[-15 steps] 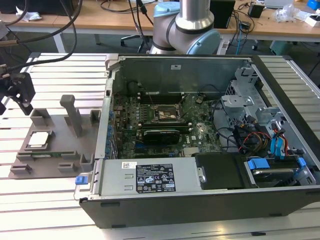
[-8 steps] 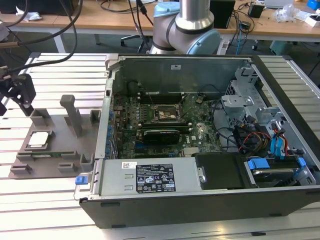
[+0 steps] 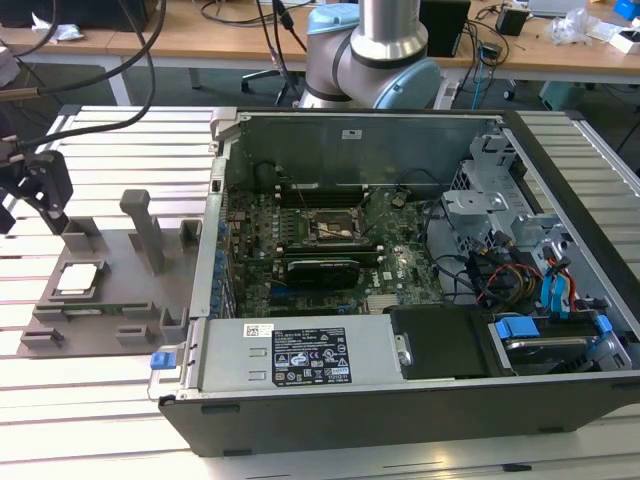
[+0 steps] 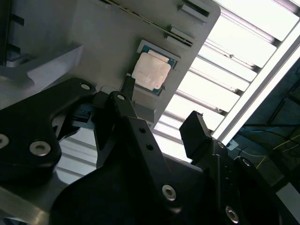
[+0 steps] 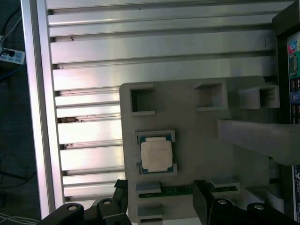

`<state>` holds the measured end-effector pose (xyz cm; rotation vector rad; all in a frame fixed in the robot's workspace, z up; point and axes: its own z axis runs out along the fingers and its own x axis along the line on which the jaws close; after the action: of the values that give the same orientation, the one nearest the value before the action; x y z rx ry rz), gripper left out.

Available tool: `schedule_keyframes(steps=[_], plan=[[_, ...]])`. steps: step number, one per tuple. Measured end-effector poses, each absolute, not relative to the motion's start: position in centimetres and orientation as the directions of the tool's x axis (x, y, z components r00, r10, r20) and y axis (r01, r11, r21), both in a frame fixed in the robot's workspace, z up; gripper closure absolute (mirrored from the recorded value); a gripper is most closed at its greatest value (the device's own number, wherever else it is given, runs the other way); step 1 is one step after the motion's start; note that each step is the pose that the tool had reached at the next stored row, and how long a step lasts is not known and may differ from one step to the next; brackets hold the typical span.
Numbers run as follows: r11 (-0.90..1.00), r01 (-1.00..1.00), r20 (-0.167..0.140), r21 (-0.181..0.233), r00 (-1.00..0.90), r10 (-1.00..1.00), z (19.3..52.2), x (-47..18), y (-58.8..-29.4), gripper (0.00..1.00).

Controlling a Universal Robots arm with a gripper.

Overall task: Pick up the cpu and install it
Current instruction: 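Pick up the cpu and move it towards the insertion slot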

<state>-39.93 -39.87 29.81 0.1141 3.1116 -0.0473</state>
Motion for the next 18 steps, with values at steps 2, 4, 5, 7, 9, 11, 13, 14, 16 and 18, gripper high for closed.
schedule_keyframes(steps=[2,4,5,7,9,11,13,14,16,18], plan=[[0.997,0.074,-0.029,-0.029,-0.997,0.073,29.72,-39.93,-39.87,0.34],[0.997,0.074,-0.029,-0.029,-0.997,0.073,29.64,-39.93,-39.87,0.34],[0.997,0.074,-0.029,-0.029,-0.997,0.073,29.61,-39.93,-39.86,0.34],[0.997,0.074,-0.029,-0.029,-0.997,0.073,29.54,-39.93,-39.86,0.34],[0.997,0.074,-0.029,-0.029,-0.997,0.073,29.42,-39.93,-39.87,0.34],[0.997,0.074,-0.029,-0.029,-0.997,0.073,29.36,-39.93,-39.87,0.34],[0.997,0.074,-0.029,-0.029,-0.997,0.073,29.28,-39.93,-39.87,0.34],[0.997,0.074,-0.029,-0.029,-0.997,0.073,29.25,-39.93,-39.87,0.34],[0.997,0.074,-0.029,-0.029,-0.997,0.073,29.15,-39.93,-39.87,0.34],[0.997,0.074,-0.029,-0.029,-0.997,0.073,29.09,-39.93,-39.87,0.34]])
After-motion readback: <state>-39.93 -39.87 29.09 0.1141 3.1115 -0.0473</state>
